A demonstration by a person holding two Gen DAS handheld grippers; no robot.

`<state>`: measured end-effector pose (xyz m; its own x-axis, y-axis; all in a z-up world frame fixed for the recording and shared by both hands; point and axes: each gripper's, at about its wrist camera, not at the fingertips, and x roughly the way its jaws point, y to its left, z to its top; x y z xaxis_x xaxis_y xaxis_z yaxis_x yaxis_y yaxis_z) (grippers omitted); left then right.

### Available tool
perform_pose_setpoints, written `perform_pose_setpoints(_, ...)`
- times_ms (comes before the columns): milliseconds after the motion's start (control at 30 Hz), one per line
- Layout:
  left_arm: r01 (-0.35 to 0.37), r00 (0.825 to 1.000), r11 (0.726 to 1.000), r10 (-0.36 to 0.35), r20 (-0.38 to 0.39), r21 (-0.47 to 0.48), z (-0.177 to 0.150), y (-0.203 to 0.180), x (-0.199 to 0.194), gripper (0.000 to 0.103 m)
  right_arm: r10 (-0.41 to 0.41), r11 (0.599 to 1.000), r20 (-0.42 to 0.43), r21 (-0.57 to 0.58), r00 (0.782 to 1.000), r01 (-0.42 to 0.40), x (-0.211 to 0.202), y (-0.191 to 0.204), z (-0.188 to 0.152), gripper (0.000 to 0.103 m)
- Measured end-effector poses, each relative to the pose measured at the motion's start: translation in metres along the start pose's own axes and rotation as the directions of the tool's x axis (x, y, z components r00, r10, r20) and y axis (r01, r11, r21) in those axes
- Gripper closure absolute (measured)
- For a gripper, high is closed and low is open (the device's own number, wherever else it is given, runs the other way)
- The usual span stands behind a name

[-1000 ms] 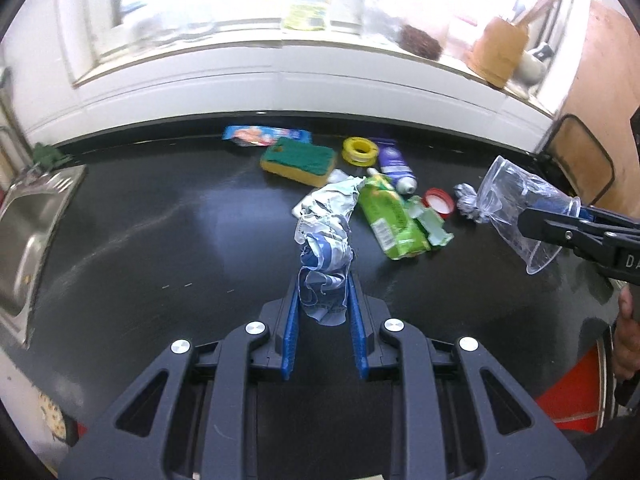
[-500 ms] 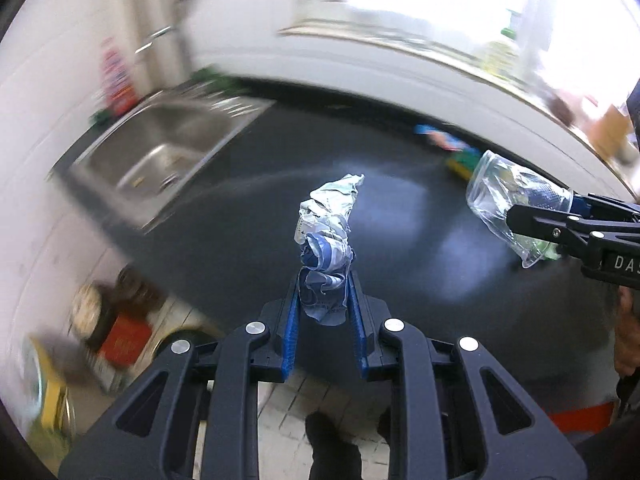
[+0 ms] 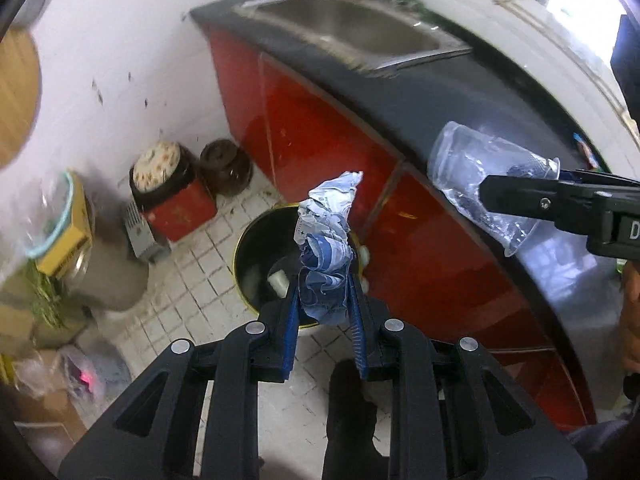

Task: Collect trash
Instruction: 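Carry the foil and clear cup over the black bin and release both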

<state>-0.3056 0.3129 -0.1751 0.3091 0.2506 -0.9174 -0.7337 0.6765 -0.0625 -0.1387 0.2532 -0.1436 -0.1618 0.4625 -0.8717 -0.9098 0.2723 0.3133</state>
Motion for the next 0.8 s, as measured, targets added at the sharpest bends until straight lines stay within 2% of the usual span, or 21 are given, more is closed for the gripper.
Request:
perform_pose_setpoints(233, 0.036, 0.999, 0.997, -0.038, -0.037, -0.069, -0.002, 0.034, 0.067, 0.081, -0.037, 0.999, -0.112, -0.035, 0.993, 0.033, 0.086, 0.017, 0.023, 0.043)
perform_pose_setpoints(433, 0.056, 0.997, 0.995, -0.060, -0.054, -0.083, 0.001, 0.047, 0.095, 0.080, -0.054, 0.998, -0.155, -0.039, 0.986, 0.048, 0.121, 0.017, 0.046, 0.040)
perform_pose_setpoints(500, 0.054, 0.996, 0.996, -0.059, -0.065, -0.077, 0.001, 0.049, 0.101, 0.062, -0.050, 0.998, -0.172, -0.041, 0.984, 0.044, 0.129, 0.017, 0.053, 0.036)
perform_pose_setpoints(533, 0.053, 0.996, 0.996, -0.058, -0.064, -0.074, 0.001, 0.050, 0.103, 0.039, -0.046, 0.998, -0.177, -0.041, 0.983, 0.040, 0.134, 0.018, 0.056, 0.033)
perform_pose_setpoints(567, 0.046, 0.997, 0.996, -0.050, -0.055, -0.073, 0.000, 0.050, 0.102, 0.031, -0.050, 0.998, -0.177, -0.042, 0.983, 0.043, 0.136, 0.018, 0.059, 0.029)
perform_pose_setpoints(800, 0.029, 0.998, 0.996, -0.033, -0.047, -0.090, 0.003, 0.056, 0.099, 0.031, -0.045, 0.999, -0.165, -0.034, 0.985, 0.039, 0.119, 0.008, 0.056, 0.027)
